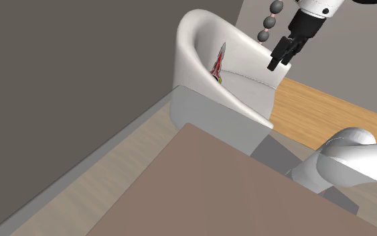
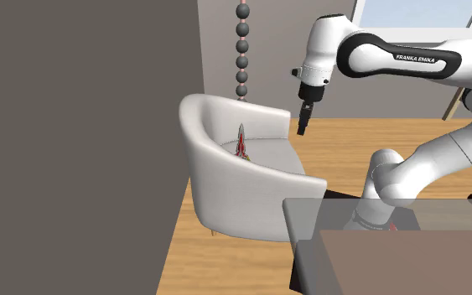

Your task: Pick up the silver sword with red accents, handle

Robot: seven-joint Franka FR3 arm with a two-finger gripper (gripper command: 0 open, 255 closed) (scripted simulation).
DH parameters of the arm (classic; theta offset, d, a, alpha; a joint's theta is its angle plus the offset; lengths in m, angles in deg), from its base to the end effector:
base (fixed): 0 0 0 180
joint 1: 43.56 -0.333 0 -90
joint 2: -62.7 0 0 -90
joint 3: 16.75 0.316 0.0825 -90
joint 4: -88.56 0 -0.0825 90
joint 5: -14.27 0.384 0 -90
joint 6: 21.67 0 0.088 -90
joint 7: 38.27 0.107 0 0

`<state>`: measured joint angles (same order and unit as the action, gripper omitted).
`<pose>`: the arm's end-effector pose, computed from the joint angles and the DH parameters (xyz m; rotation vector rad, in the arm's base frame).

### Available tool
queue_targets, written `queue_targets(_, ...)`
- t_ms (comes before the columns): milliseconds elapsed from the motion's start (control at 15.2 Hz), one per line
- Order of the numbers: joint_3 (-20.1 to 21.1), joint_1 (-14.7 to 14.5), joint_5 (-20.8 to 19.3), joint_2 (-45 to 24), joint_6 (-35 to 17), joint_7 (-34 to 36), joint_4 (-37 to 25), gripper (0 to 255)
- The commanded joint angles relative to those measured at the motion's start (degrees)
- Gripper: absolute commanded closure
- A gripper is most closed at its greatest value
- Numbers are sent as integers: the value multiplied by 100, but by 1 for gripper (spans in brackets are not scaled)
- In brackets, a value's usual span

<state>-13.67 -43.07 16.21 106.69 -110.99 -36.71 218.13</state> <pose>0.3108 0.0241 0.6280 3.1383 0.0088 0.1014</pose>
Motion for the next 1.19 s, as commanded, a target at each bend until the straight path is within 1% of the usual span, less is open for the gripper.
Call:
queue_targets(0,0,0,0,0,0,0,0,0)
queue_targets(396,-276,-222,69,-46,-2078,-765,1102,0)
queue_targets(726,-555,-495,249,-522,-3875,-1491,1671,0)
queue_targets(924,-778,-755,458,-990,-4948,-2014,1837,0)
queue_targets(1122,-1088,-1153,813,-1561,-5972,-2664,1859,0)
